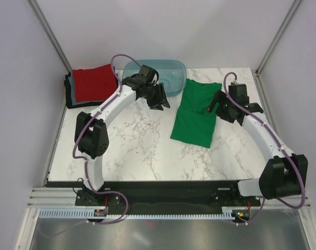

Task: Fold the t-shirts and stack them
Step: Fold the tshirt

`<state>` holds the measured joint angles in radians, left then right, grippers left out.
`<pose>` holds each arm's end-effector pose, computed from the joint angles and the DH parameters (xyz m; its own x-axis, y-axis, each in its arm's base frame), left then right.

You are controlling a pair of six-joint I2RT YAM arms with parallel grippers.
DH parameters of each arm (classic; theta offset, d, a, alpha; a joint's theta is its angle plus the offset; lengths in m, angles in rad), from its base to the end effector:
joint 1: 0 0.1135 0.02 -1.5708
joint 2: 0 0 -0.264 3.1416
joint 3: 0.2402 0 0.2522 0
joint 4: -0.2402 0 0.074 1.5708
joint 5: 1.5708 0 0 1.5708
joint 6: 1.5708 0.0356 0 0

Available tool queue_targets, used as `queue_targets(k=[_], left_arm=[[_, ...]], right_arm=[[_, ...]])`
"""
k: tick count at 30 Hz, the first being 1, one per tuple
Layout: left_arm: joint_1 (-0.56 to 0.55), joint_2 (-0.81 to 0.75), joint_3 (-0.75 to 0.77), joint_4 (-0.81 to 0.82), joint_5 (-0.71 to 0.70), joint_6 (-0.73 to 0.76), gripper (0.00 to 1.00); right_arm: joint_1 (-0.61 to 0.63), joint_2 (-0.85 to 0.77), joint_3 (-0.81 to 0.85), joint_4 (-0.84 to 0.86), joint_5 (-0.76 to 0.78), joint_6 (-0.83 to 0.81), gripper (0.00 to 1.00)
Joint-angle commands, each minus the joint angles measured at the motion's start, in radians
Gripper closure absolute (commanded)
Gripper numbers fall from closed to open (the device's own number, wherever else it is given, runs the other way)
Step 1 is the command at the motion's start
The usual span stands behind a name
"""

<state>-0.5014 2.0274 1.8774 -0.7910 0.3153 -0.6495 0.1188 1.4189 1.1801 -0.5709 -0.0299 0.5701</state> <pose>0.3903 -0.2265 0.2860 -0.9376 -0.1417 -0.3175 0.0629 0.8289 -0.5558 0.3055 0.0375 0.2955 -0.6802 0.4621 -0.5690 0.2711 0.8798 0.3905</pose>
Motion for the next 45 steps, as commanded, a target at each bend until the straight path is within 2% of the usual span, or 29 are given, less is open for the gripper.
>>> queue_targets(k=[1,4,7,12,20,26,28,29,31,32,35,45], left_arm=[[-0.041,-0.113,-0.235,0.100,0.007,0.027,0.53],[-0.060,-0.177,-0.428,0.226,0.030,-0.002,0.51],[-0.072,-0.205,-0.550,0.321,0.050,-0.028,0.50],[-0.091,-0.216,-0.623,0.378,0.047,-0.045,0.51],[-0.103,-0.207,-0.676,0.441,0.036,-0.059,0.52],[-0.118,-0.162,-0.675,0.492,0.039,-0.078,0.55],[-0.127,-0.148,-0.670,0.519,0.039,-0.082,0.55],[-0.131,-0.145,-0.673,0.535,0.047,-0.082,0.55],[-0.140,-0.138,-0.678,0.573,0.053,-0.084,0.53],[-0.144,-0.125,-0.678,0.581,0.056,-0.082,0.52],[-0.150,-0.099,-0.670,0.585,0.062,-0.082,0.52],[-0.172,-0.024,-0.670,0.605,0.022,-0.081,0.55]], right_arm=[[0.004,-0.087,-0.221,0.017,-0.099,-0.006,0.12],[0.004,-0.158,-0.376,0.057,-0.149,-0.003,0.15],[0.002,-0.172,-0.482,0.110,-0.192,0.001,0.16],[0.002,-0.124,-0.556,0.200,-0.232,0.013,0.20],[-0.025,-0.054,-0.589,0.273,-0.206,-0.009,0.27],[-0.031,-0.015,-0.591,0.289,-0.197,-0.030,0.48],[-0.031,-0.012,-0.597,0.295,-0.202,-0.032,0.61],[-0.031,-0.011,-0.602,0.296,-0.203,-0.035,0.74],[-0.031,-0.006,-0.603,0.299,-0.205,-0.044,0.85],[-0.031,0.001,-0.602,0.298,-0.206,-0.047,0.94],[-0.031,0.015,-0.605,0.299,-0.206,-0.055,1.00],[-0.034,0.020,-0.611,0.305,-0.214,-0.058,1.00]])
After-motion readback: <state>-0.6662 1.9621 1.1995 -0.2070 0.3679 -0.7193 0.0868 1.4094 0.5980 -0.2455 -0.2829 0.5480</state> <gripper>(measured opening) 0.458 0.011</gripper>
